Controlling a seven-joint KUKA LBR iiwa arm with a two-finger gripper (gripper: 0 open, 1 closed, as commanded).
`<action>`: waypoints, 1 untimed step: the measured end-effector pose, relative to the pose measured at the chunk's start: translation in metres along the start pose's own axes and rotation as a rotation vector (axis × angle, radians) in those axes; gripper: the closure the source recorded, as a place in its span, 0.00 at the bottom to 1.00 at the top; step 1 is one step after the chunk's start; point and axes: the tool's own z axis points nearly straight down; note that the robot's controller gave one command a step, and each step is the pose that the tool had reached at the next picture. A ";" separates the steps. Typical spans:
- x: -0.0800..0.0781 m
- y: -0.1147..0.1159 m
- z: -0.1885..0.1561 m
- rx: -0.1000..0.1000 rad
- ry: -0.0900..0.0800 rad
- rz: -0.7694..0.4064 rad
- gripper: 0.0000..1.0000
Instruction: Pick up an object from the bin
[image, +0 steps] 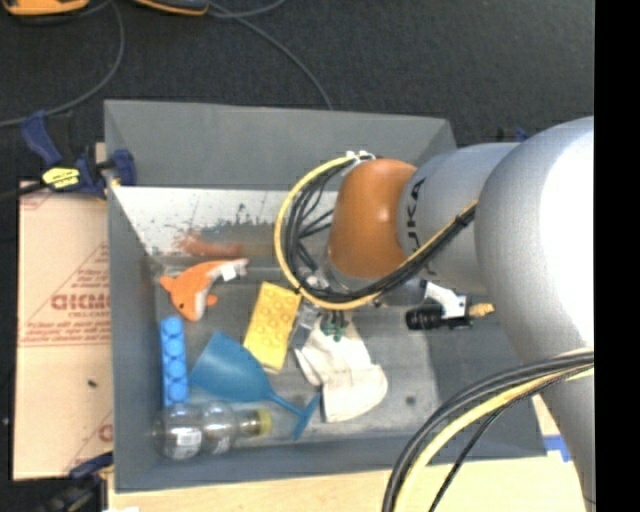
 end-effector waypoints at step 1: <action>0.000 0.000 -0.014 0.000 -0.001 -0.001 1.00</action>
Offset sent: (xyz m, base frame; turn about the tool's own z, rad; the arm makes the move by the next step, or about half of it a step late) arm 0.0000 -0.0001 0.0776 0.0000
